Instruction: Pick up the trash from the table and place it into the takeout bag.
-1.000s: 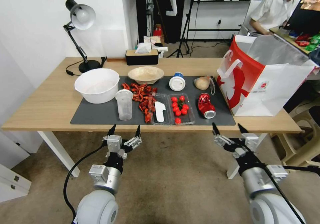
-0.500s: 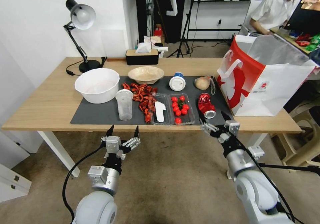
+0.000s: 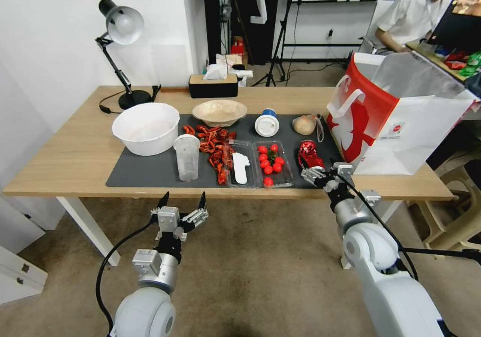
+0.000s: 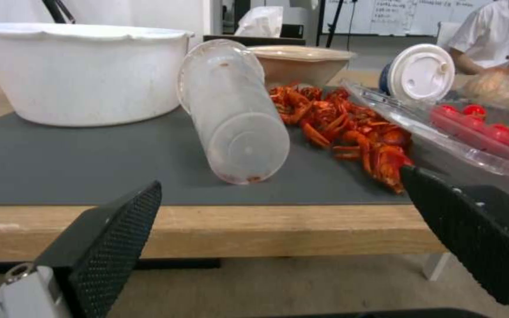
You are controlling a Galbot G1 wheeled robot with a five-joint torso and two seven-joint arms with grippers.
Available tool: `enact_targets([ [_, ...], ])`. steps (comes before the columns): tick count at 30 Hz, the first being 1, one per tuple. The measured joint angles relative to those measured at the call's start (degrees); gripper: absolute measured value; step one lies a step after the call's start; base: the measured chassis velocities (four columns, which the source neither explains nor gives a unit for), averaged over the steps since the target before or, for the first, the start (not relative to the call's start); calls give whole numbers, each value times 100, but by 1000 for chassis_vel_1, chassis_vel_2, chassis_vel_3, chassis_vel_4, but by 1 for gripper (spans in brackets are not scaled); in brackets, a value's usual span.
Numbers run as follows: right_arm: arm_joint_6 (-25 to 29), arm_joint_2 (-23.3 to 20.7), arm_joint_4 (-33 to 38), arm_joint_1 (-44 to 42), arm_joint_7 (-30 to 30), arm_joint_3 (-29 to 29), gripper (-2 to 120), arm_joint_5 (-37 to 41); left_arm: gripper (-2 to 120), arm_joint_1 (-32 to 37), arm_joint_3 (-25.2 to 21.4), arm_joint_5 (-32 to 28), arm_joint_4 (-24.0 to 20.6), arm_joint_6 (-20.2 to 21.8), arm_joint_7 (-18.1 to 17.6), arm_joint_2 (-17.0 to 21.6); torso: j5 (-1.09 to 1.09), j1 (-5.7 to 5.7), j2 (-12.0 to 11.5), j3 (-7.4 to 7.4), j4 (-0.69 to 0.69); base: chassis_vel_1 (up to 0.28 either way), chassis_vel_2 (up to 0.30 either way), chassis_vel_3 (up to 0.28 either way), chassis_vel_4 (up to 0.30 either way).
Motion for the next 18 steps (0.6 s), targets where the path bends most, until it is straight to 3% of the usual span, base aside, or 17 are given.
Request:
enact_targets([
  [10, -927, -89, 2, 318, 662, -243, 100, -14, 100, -55, -25, 11, 132, -3, -2, -11, -1, 0, 0, -1, 0, 0, 0, 0, 0],
  [18, -1343, -204, 57, 397, 833, -327, 100, 118, 100, -27, -31, 60, 121, -10, -10, -29, 0, 0, 0, -1, 0, 0, 0, 0, 0],
])
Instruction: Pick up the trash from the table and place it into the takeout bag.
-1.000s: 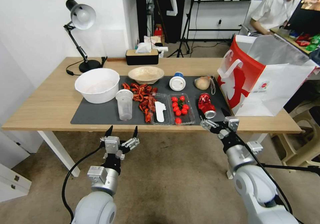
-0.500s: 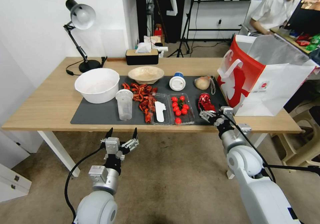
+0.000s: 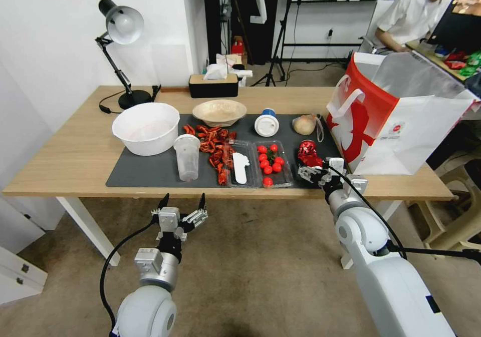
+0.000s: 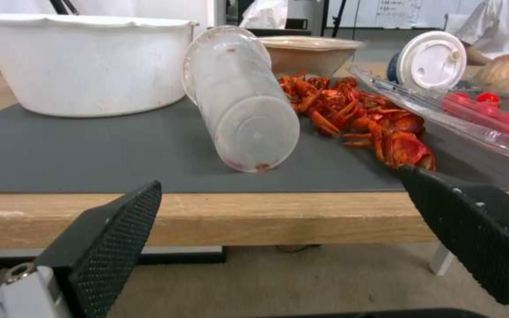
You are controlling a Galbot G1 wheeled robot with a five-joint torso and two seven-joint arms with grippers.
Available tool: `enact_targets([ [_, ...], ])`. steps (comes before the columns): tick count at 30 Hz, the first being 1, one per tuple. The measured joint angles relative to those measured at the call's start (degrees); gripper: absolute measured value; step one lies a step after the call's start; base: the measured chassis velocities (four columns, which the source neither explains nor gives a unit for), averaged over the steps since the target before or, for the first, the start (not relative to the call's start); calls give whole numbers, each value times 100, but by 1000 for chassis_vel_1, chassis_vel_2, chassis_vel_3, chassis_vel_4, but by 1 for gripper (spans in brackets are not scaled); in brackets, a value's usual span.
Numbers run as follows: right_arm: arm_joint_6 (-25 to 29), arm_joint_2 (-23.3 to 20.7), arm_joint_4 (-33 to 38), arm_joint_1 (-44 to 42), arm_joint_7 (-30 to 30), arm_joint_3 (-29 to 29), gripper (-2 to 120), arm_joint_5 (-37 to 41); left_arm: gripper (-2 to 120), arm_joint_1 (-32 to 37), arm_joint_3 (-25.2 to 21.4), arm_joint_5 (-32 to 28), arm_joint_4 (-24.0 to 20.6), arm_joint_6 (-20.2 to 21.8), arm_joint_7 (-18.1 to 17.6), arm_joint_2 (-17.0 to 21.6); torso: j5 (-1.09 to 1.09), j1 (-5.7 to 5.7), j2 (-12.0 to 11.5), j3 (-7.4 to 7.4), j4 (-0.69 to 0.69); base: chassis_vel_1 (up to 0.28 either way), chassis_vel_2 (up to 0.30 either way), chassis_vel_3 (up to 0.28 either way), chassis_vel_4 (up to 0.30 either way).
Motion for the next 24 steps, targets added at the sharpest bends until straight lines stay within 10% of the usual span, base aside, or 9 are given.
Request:
enact_targets([
  [14, -188, -64, -139, 261, 36, -179, 99, 60, 100, 2, -7, 118, 30, -1, -28, -87, 0, 0, 1, 0, 0, 0, 0, 0, 0],
  [24, -356, -62, -214, 339, 120, -268, 65, 136, 100, -23, 1, 279, -4, -30, -129, -169, 0, 0, 1, 0, 0, 0, 0, 0, 0],
])
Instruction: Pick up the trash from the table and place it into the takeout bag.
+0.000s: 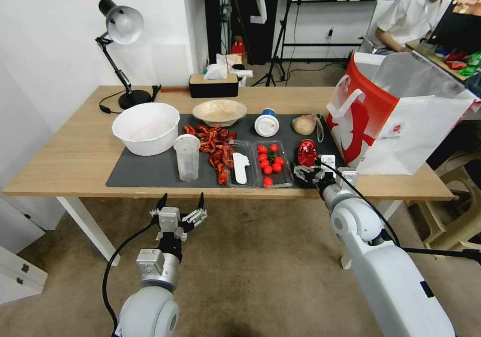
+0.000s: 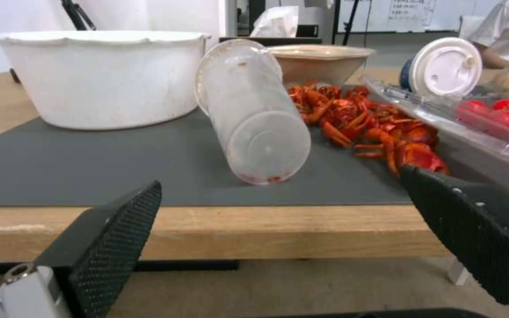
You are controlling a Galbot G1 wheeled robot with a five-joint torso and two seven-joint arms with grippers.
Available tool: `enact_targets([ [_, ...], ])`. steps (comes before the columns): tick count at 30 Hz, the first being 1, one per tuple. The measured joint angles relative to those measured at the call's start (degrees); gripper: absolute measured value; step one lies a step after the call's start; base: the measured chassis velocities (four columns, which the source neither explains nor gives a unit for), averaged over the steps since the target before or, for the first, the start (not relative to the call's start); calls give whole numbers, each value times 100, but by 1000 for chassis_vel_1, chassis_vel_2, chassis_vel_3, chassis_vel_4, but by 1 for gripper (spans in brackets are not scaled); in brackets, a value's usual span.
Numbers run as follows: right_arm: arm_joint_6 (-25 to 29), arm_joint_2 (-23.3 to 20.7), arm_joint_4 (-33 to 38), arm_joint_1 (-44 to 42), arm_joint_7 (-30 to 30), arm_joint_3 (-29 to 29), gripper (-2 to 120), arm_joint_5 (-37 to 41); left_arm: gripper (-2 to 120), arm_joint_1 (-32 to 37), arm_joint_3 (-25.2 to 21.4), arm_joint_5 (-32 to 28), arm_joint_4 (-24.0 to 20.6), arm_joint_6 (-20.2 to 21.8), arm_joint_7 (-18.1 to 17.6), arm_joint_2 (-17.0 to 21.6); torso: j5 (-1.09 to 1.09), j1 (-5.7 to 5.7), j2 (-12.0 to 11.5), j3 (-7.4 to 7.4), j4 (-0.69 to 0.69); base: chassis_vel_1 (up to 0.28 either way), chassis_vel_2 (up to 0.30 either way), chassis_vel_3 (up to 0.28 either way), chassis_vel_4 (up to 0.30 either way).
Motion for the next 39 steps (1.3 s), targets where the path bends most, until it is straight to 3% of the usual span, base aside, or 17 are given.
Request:
enact_targets([
  [8, -6, -25, 63, -69, 15, 21, 45, 0, 100, -1, 5, 21, 37, -58, -45, -29, 0, 0, 0, 0, 1, 0, 0, 0, 0],
  [13, 54, -73, 259, -221, -76, 131, 45, -17, 100, 11, 0, 22, -3, -83, -53, -5, 0, 0, 0, 0, 0, 0, 0, 0, 0],
  [22, 861, -493, 1054, -597, -811, 511, 45, -179, 100, 45, -13, 19, -125, -94, -66, 53, 1, 0, 0, 0, -1, 0, 0, 0, 0],
  [29, 1224, -1264, 1949, -718, -873, 1064, 45, 478, 100, 106, -14, 27, -208, -103, -69, 47, 0, 0, -1, 0, 0, 0, 0, 0, 0],
  [31, 1218, -1758, 2238, -687, -663, 1462, 45, 1087, 100, 116, -12, 48, -223, -104, -69, 37, 0, 0, -1, 0, 0, 0, 0, 0, 0],
  [32, 1218, -1758, 2238, -687, -663, 1462, 45, 1087, 100, 116, -12, 48, -223, -104, -69, 37, 0, 0, -1, 0, 0, 0, 0, 0, 0],
  [34, 1191, -2277, 2356, -635, -395, 1821, 45, 1682, 100, 124, -7, 71, -230, -105, -69, 23, 1, 0, -1, 0, -1, 0, 0, 0, 0],
  [39, 1191, -2783, 2152, -379, -23, 2034, 45, 2282, 100, 124, -7, 80, -232, -106, -69, 19, 0, -1, -1, 0, 0, 0, 0, 0, 0],
])
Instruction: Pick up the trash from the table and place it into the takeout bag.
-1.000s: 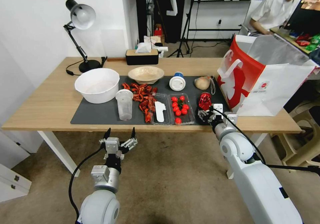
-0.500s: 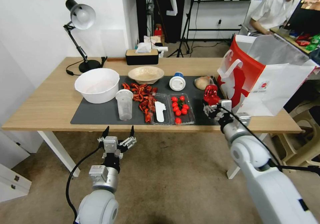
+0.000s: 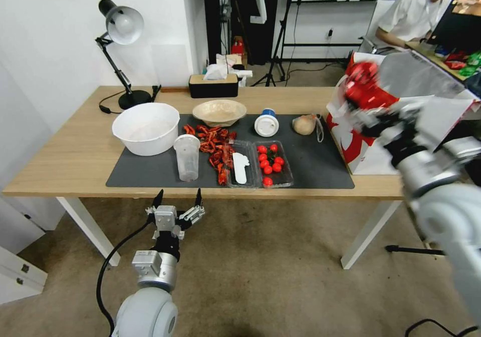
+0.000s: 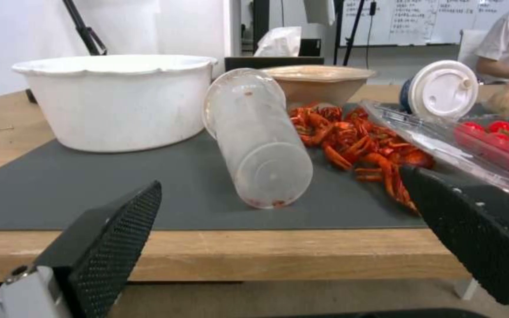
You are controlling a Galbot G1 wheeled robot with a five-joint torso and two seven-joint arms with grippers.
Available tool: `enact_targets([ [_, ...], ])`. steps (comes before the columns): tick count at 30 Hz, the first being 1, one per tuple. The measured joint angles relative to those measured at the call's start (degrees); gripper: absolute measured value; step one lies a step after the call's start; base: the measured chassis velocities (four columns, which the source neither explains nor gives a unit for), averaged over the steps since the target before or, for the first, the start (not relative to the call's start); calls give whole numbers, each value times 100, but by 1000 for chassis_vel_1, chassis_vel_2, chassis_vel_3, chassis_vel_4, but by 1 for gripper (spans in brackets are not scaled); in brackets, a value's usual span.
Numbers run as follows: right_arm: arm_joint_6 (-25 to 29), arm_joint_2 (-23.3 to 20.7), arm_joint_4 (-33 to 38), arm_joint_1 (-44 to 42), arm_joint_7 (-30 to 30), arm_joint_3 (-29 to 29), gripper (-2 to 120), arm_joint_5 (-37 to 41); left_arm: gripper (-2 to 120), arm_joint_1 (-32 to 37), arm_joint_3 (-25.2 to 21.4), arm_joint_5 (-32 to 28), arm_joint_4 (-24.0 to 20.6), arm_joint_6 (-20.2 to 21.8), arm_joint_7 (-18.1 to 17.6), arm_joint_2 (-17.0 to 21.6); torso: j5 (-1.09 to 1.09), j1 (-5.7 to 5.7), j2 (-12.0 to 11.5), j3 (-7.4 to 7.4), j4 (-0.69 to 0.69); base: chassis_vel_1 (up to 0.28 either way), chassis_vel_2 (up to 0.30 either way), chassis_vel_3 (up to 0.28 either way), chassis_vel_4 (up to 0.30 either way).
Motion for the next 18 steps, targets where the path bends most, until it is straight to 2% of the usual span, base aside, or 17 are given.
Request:
enact_targets([
  [6, 44, -195, -446, 564, 535, -126, 45, 239, 100, 11, 11, 35, -27, -1, 0, -25, 1, 0, 0, 0, 1, 0, 0, 0, 0],
  [9, -9, -254, -897, 935, 811, -301, 45, 308, 100, 12, 17, 42, -33, 6, 1, -39, 0, 1, 0, 0, 1, 0, 0, 0, 0],
  [18, -55, -311, -1650, 1225, 805, -476, 45, 504, 100, 14, 67, 84, 2, 24, 4, -85, 0, 0, 0, 0, -1, 0, 0, 0, 0],
])
